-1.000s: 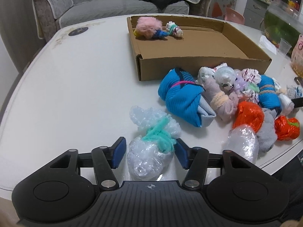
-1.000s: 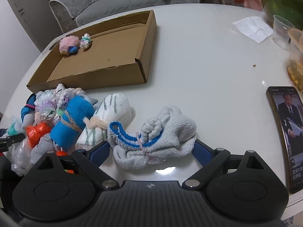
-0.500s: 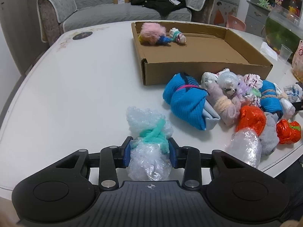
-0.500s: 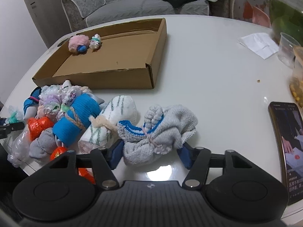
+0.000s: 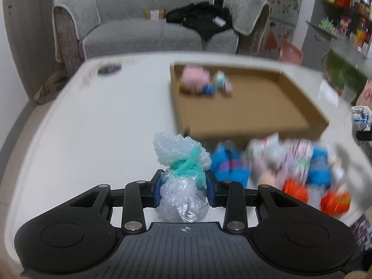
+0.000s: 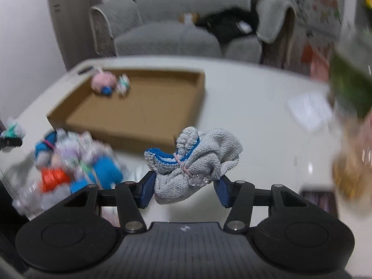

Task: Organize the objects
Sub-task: 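Carry both bundles into the tray and open both grippers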

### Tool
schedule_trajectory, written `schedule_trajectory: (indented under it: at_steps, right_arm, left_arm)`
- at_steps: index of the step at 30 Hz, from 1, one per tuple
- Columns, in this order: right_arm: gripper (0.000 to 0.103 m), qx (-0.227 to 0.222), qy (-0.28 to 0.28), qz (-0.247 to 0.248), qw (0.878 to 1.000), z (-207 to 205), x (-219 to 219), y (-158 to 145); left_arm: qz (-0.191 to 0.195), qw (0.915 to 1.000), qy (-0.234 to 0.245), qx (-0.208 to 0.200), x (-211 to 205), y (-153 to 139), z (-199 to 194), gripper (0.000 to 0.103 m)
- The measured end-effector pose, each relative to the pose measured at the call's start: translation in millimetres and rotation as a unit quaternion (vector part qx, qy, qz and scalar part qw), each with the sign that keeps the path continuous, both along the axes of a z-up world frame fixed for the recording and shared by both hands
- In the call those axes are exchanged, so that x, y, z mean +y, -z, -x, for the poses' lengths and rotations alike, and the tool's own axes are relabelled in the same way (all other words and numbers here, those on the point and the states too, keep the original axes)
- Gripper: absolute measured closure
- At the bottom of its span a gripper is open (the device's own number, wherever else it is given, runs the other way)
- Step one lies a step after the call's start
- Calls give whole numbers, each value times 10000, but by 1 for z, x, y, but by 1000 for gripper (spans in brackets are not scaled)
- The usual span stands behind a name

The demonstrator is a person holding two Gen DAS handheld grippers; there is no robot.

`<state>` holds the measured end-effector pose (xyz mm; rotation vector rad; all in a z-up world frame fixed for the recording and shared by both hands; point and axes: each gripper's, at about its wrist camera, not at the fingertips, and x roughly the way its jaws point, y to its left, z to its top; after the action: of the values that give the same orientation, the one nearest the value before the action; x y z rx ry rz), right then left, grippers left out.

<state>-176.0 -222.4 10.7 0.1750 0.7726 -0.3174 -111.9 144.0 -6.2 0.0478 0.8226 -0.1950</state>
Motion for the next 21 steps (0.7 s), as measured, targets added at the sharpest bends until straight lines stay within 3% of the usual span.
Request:
schedule_trajectory:
  at_steps: [5, 9, 14, 21]
  right_arm:
    - [53, -403, -677, 579, 9952, -37, 8, -43]
    - [53, -648, -1296, 870, 9856, -75, 17, -65]
    - [53, -584, -1935, 1104, 9731, -126, 34, -66]
    - [53, -47, -2447, 1020, 9642, -186, 42, -27]
  left_arm:
    - [26, 9991, 166, -396, -19, -55, -41, 61]
    - [128, 9987, 296, -402, -40, -71, -78, 61]
    - [19, 9988, 440, -225, -66, -55, -119, 61]
    - [-124, 9988, 444, 135, -79, -9, -163, 61]
